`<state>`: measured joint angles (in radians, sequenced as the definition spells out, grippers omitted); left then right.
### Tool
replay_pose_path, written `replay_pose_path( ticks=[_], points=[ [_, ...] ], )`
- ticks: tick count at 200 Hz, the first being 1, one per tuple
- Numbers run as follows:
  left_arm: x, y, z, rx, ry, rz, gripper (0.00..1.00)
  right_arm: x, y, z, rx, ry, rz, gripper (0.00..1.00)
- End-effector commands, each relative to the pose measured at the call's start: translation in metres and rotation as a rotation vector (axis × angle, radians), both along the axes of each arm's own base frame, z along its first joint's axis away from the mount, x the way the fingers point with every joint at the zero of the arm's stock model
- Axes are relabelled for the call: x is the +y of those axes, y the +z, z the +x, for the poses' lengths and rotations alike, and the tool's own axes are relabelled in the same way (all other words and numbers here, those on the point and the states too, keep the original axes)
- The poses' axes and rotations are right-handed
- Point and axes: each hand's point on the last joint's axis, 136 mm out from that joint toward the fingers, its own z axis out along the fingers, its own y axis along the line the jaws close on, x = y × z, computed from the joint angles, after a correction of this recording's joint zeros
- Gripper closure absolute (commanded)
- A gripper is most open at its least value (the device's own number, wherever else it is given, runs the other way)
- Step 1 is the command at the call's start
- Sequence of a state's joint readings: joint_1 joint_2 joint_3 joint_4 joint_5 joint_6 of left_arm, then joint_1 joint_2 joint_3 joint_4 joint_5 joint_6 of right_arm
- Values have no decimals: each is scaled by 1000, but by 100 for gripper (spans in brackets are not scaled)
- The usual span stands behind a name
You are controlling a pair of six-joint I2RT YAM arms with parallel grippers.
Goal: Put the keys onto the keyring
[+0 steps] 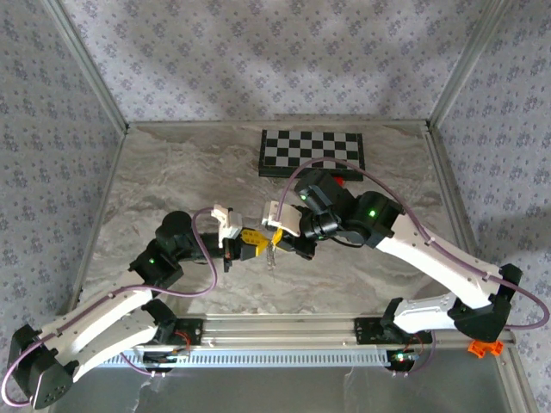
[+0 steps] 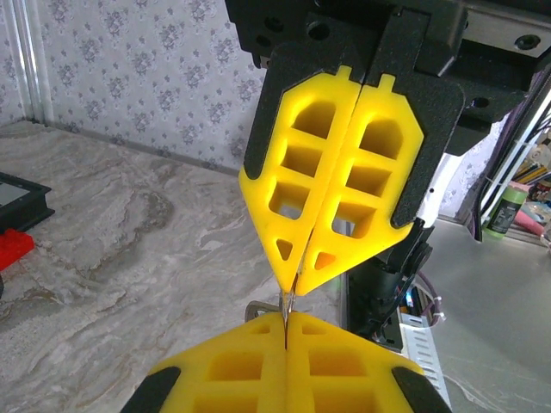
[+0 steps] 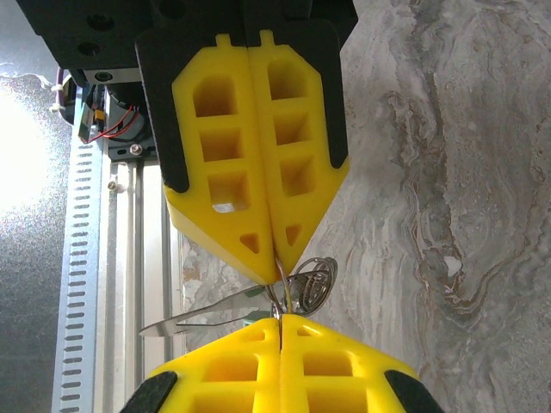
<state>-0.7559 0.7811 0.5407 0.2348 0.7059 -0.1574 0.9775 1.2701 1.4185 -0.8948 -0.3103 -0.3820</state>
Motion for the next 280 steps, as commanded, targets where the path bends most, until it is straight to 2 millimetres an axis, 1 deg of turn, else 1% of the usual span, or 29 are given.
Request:
replay_pose_path(
  ticks=[1, 12, 30, 52, 71, 90, 96, 98, 101, 127, 151, 190, 237, 251, 276, 278, 280],
  points=[
    [-1, 20, -4, -66, -13, -33, 100, -4, 12, 3, -15, -24, 17, 100],
    [-1, 16, 1, -63, 12, -12, 100, -8, 8, 4, -8, -34, 1, 100],
    [5, 8, 15, -64, 108, 15, 100, -16, -3, 8, 35, -79, -17, 100],
    [12, 3, 23, -72, 179, 27, 100, -30, -27, 13, 113, -156, -72, 100],
    [16, -1, 28, -72, 226, 34, 100, -40, -56, 19, 199, -242, -114, 100],
    [22, -4, 35, -70, 276, 42, 100, -47, -87, 19, 277, -305, -183, 100],
    [24, -6, 37, -70, 295, 46, 100, -47, -92, 20, 291, -321, -195, 100],
    [24, -6, 38, -68, 303, 48, 100, -51, -102, 18, 308, -329, -220, 100],
    [26, -7, 39, -67, 314, 51, 100, -53, -109, 17, 322, -337, -237, 100],
    [35, -14, 48, -54, 381, 70, 100, -64, -142, 19, 382, -408, -341, 100],
    [40, -16, 51, -47, 405, 64, 100, -70, -166, 18, 438, -425, -439, 100],
    [45, -21, 55, -34, 424, 58, 100, -71, -194, 21, 528, -464, -524, 100],
    [46, -23, 58, -26, 426, 55, 100, -71, -219, 37, 539, -491, -620, 100],
    [46, -24, 59, -22, 426, 51, 100, -73, -229, 37, 543, -490, -653, 100],
    [45, -27, 61, -14, 421, 50, 100, -73, -240, 36, 561, -489, -680, 100],
    [45, -27, 61, -14, 420, 49, 100, -68, -236, 42, 549, -490, -662, 100],
    [45, -27, 61, -13, 419, 49, 100, -66, -235, 44, 547, -490, -656, 100]
  ],
)
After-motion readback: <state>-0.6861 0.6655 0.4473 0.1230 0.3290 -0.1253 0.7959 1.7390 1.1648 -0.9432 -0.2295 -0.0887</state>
